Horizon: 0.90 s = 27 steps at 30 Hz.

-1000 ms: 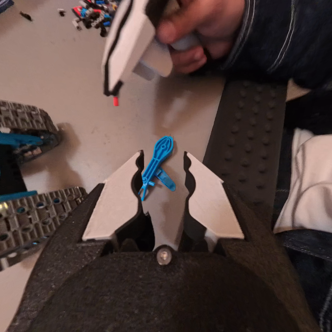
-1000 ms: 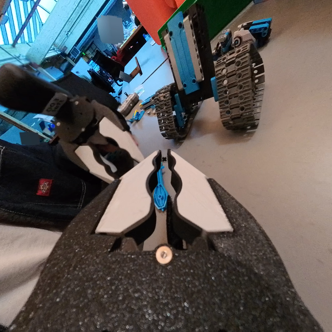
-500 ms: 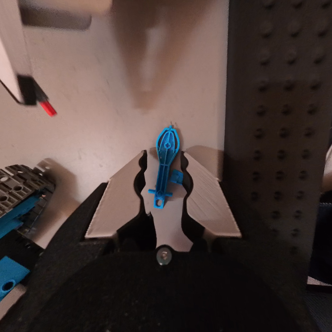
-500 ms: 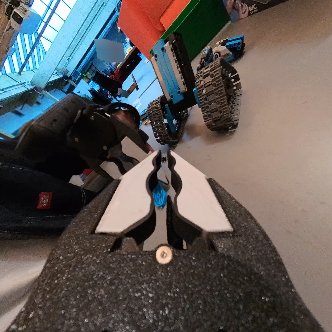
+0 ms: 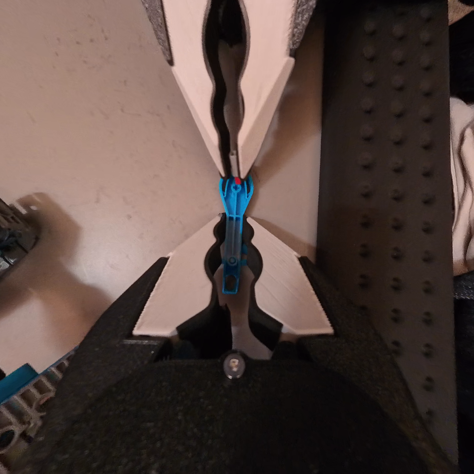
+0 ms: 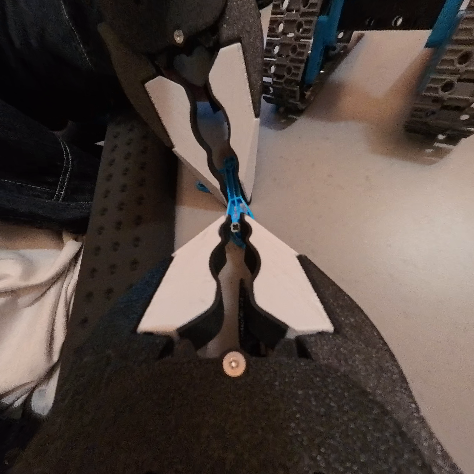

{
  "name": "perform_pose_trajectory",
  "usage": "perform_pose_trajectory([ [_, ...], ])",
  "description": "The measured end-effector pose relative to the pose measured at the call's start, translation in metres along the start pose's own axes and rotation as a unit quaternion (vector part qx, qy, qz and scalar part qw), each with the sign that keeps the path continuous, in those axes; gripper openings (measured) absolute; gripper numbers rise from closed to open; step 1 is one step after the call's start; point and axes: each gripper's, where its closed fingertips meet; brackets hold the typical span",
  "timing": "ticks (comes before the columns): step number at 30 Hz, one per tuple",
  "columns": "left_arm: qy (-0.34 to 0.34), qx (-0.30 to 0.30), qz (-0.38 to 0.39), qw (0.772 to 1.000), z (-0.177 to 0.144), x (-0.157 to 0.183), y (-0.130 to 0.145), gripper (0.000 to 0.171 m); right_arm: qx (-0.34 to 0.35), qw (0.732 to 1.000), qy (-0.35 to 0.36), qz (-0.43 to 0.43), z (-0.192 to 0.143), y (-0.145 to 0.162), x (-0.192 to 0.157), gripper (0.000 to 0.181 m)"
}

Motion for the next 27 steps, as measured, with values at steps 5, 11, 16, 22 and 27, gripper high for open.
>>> perform_pose_trajectory([
  [5,-0.005,0.032,-0.009,0.999,0.0,-0.0001,-0.0009,0.011,0.006,1.0,-0.004,0.009,0.0007,-0.0004,0.0009,0.005],
  [11,0.001,0.048,-0.003,0.999,-0.0003,-0.0001,-0.001,0.011,-0.007,1.0,0.015,-0.003,0.0017,-0.0016,0.002,0.005],
  [16,0.001,0.052,-0.004,0.999,-0.0003,-0.0001,-0.0013,0.011,-0.059,0.997,0.052,-0.025,0.0035,-0.0017,0.0016,0.005],
  [22,-0.001,0.054,-0.001,0.999,-0.0002,-0.0002,-0.0015,0.011,-0.177,0.978,0.097,-0.051,0.0045,0.0013,0.0018,0.005],
  [27,-0.003,0.057,0.007,0.998,-0.0002,0.0,-0.0016,0.011,-0.228,0.961,0.107,-0.118,0.0053,0.0008,0.0011,0.005],
])
Point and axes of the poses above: each gripper's, where its closed fingertips meet, z out along the fingers, y out of its underside, x = y × z across the jaws, and after that the axes turned 14 degrees about -x, right-handed
